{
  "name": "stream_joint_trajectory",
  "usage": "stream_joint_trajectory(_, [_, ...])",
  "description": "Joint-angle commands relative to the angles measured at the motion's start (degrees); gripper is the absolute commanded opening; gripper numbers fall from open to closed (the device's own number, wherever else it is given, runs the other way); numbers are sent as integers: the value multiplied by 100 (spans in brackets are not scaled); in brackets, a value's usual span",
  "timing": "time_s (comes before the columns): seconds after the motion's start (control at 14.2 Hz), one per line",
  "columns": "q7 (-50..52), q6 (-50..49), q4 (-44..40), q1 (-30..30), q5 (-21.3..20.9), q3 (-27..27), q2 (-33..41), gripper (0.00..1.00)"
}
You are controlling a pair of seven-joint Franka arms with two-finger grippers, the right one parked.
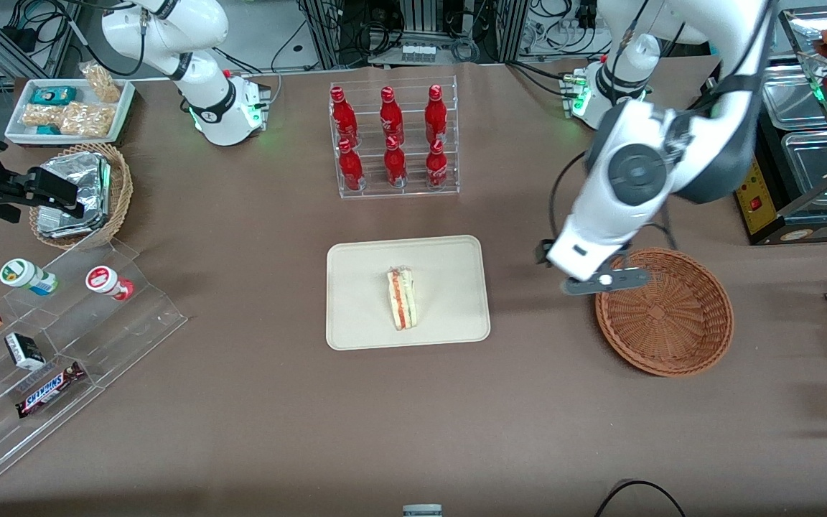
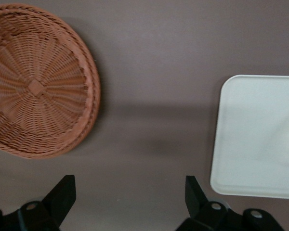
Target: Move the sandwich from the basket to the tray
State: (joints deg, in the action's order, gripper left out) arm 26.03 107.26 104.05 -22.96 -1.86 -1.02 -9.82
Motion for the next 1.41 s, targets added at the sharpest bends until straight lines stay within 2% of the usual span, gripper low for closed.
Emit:
stream_joint_trajectory(0.0, [-737,-336,257,308,-34,41,515,100])
stream_joint_trajectory(0.28, [-1546,-775,213,1088,-34,145,911,100])
stream_joint_trajectory(0.49, [-2057,-1136,2,2099,1,943,990,100])
stream_joint_trajectory(0.63, [-2215,-1172,-16,2514,1,1226,1035,100])
stream_joint_trajectory(0.84, [-2541,-1636,-454,2595,19,1183,1044,100])
stream_joint_trajectory(1.34, [-2568,-1699,-1053,2498,10,534,1008,100])
